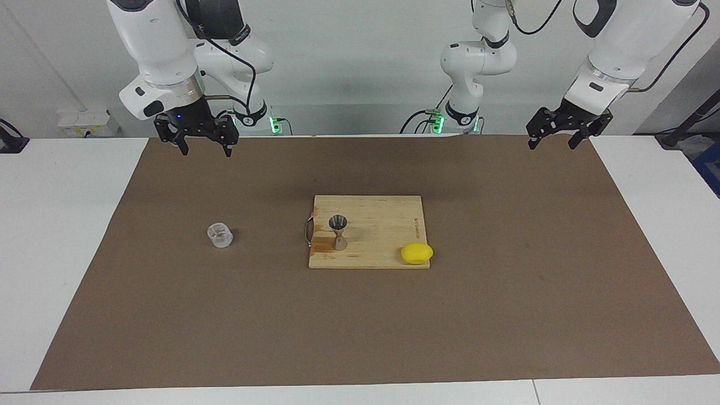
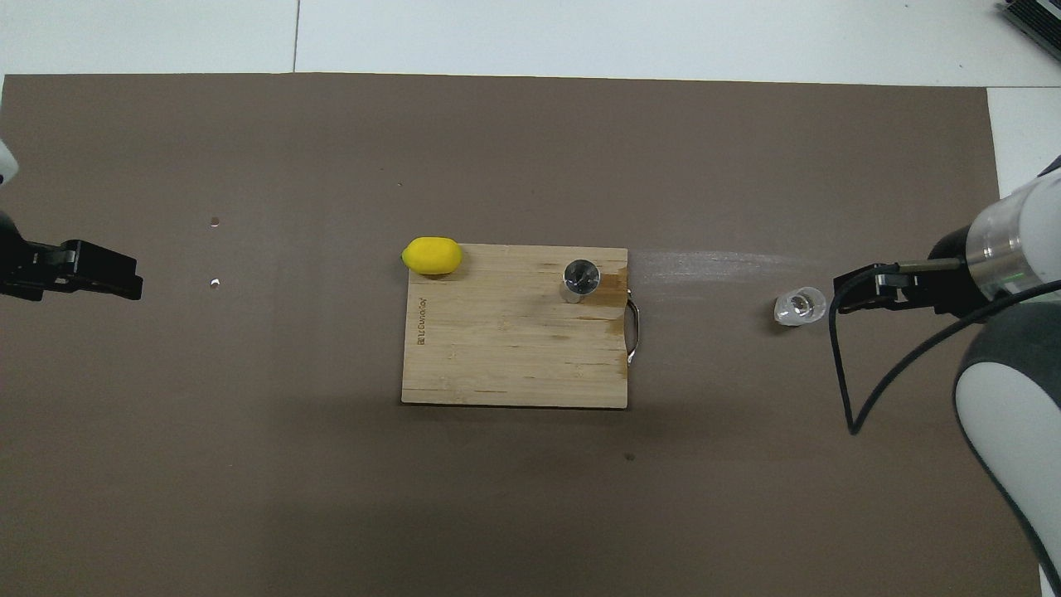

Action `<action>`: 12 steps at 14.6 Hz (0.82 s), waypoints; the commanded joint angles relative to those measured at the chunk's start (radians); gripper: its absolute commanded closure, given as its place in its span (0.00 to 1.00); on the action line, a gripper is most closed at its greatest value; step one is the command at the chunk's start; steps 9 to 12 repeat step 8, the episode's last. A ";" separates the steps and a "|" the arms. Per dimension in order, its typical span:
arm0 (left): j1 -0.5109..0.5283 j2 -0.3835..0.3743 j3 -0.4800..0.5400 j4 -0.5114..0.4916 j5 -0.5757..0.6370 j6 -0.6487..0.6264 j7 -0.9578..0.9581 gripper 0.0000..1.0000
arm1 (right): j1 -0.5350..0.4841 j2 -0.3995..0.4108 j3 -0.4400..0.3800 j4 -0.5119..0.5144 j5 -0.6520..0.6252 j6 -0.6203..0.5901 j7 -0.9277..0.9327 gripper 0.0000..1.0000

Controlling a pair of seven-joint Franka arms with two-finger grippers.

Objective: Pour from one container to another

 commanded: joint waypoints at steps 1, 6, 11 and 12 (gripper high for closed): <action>0.006 -0.004 -0.003 0.003 0.007 -0.012 0.000 0.00 | -0.024 -0.009 0.001 -0.014 0.031 0.017 -0.048 0.01; 0.006 -0.004 -0.003 0.003 0.007 -0.012 0.000 0.00 | -0.024 -0.011 0.001 -0.022 0.033 0.017 -0.050 0.01; 0.006 -0.004 -0.003 0.003 0.007 -0.012 0.000 0.00 | -0.023 -0.012 0.001 -0.023 0.033 0.021 -0.048 0.01; 0.006 -0.004 -0.003 0.003 0.007 -0.012 0.000 0.00 | -0.023 -0.012 0.001 -0.023 0.033 0.021 -0.048 0.01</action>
